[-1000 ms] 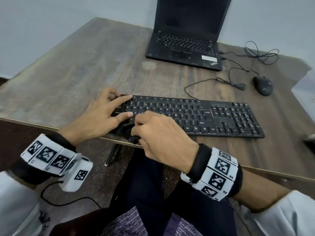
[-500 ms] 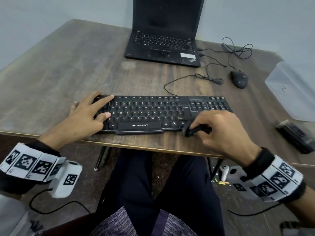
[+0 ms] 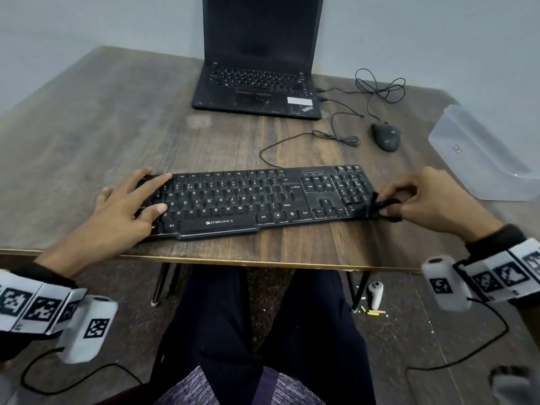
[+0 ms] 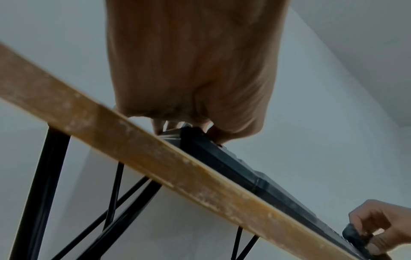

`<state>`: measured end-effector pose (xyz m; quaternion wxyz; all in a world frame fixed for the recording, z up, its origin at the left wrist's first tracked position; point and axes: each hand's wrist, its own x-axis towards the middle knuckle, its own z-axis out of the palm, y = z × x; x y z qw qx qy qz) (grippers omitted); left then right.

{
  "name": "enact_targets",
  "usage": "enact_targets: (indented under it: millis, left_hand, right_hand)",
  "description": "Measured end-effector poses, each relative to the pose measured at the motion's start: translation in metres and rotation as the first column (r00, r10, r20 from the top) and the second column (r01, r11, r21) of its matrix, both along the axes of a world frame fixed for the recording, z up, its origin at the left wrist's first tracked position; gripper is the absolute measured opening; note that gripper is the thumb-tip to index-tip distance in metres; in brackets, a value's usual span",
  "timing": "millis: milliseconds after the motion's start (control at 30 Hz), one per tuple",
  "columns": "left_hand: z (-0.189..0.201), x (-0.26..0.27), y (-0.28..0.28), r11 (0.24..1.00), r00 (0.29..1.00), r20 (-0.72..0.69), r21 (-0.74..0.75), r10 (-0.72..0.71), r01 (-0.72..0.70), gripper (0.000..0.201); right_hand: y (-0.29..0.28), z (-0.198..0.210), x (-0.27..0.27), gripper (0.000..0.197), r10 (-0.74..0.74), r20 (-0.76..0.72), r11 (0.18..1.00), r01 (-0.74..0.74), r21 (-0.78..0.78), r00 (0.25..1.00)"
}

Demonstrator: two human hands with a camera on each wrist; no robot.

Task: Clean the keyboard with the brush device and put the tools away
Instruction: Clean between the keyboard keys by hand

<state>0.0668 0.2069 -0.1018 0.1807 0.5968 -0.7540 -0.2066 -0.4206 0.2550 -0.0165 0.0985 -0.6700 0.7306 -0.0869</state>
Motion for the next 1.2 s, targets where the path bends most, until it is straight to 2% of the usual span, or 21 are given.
enact_targets:
  millis: [67,100,200,267,333,400,433,467,533,600,767,833,933,1000,1067,1133,1200]
  left_hand:
    - [-0.003,0.002,-0.001,1.000,1.000,-0.007,-0.013,-0.005,0.004,0.061]
    - [-0.004,0.002,0.000,1.000,1.000,-0.009,-0.017,-0.011,0.011,0.059]
    - [-0.008,0.005,0.001,0.999,0.999,-0.010,-0.034,-0.041,0.041,0.052]
    - [-0.010,0.005,0.001,0.998,0.999,0.000,-0.044,-0.053,0.053,0.053]
    - [-0.012,0.005,0.002,0.998,0.999,0.015,-0.055,-0.034,0.035,0.059]
    - [-0.014,0.001,0.003,0.997,0.999,0.041,-0.083,0.001,0.003,0.066]
    - [-0.014,-0.001,0.005,0.995,0.998,0.059,-0.104,0.015,-0.009,0.067]
    - [-0.015,-0.003,0.006,0.992,0.997,0.073,-0.123,0.027,-0.018,0.067]
    - [-0.015,-0.004,0.008,0.990,0.996,0.083,-0.136,0.044,-0.032,0.065]
    - [-0.015,-0.005,0.008,0.990,0.995,0.087,-0.135,0.050,-0.038,0.065]
    - [-0.014,-0.004,0.007,0.991,0.995,0.091,-0.127,0.044,-0.033,0.067]
    - [-0.013,-0.005,0.007,0.993,0.995,0.093,-0.118,0.042,-0.031,0.068]
    - [-0.013,-0.003,0.008,0.993,0.996,0.086,-0.118,0.031,-0.021,0.070]
    - [-0.012,-0.001,0.008,0.993,0.999,0.030,-0.121,0.022,-0.018,0.069]
    - [-0.007,0.002,0.010,0.993,0.994,-0.103,-0.114,0.029,-0.041,0.064]
    - [0.002,0.001,0.015,0.988,0.980,-0.194,-0.137,0.041,-0.068,0.060]
    - [0.010,-0.009,0.020,0.979,0.986,-0.167,-0.198,0.021,-0.055,0.064]
  right_hand:
    - [-0.017,0.011,-0.010,0.013,-0.045,-0.129,0.999,0.041,-0.031,0.991]
    - [-0.027,0.016,-0.015,0.012,-0.074,-0.106,0.997,0.070,-0.046,0.992]
    - [-0.063,0.021,-0.014,0.017,-0.085,0.135,0.987,0.102,-0.125,0.987]
    - [-0.088,0.015,-0.004,0.015,-0.040,0.133,0.986,0.061,-0.158,0.990]
    - [-0.104,0.005,0.008,0.016,0.004,0.055,0.997,0.000,-0.076,0.998]
    - [-0.113,-0.004,0.011,0.012,-0.007,0.036,1.000,0.006,0.028,0.999]
    - [-0.112,-0.006,0.010,0.007,-0.028,0.024,0.999,0.027,0.047,0.999]
    - [-0.108,-0.006,0.009,0.011,-0.051,0.007,0.998,0.050,0.043,0.999]
    - [-0.096,-0.008,0.005,0.035,-0.087,-0.019,0.996,0.088,0.019,0.996]
    - [-0.070,-0.007,0.005,0.044,-0.114,-0.031,0.993,0.114,0.008,0.993]
    - [0.006,-0.013,0.019,0.032,-0.156,-0.105,0.987,0.151,-0.055,0.982]
    - [0.031,-0.012,0.025,0.029,-0.117,-0.058,0.993,0.116,-0.012,0.991]
    - [0.050,-0.007,0.025,0.016,-0.054,0.110,0.998,0.050,0.046,0.992]
    - [0.053,-0.002,0.020,0.014,-0.033,0.244,0.995,0.055,-0.084,0.969]
    - [0.053,0.003,0.014,0.019,-0.018,0.381,0.969,0.111,-0.223,0.924]
    - [0.054,0.007,0.006,0.023,-0.017,0.453,0.946,0.162,-0.282,0.891]
    - [0.056,0.009,-0.001,0.024,-0.039,0.471,0.942,0.189,-0.276,0.881]
